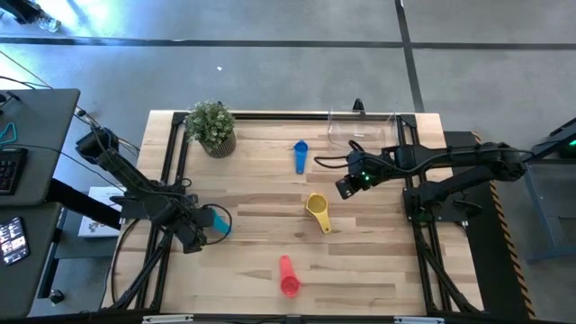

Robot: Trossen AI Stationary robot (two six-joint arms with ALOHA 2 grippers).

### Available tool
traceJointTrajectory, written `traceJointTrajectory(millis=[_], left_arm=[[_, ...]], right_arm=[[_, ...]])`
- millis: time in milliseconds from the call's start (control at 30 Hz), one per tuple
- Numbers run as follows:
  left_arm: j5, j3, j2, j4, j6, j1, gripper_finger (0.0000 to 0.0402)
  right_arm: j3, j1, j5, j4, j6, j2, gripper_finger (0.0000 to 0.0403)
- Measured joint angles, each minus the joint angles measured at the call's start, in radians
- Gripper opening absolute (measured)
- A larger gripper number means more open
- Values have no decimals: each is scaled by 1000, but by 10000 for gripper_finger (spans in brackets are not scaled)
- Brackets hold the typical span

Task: Nest measuring cups in basket
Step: Stack the light blue measuring cup on top of the yellow measuring cup

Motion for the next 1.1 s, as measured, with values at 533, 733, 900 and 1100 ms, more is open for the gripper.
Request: traceJointTrajectory(millis=[533, 733, 900, 1100], left_arm=[[-11, -41, 2, 62, 75, 55, 110], [-15, -42, 34, 61, 99, 86, 110], [-14, -42, 84, 71, 110, 104, 99], [-4, -42, 127, 138, 132, 126, 51]], right_arm=[[0, 0, 1, 0, -1, 0, 81], [0, 0, 13, 0, -2, 0, 81], [0, 0, 15, 0, -3, 0, 81], [0, 0, 16, 0, -3, 0, 81]])
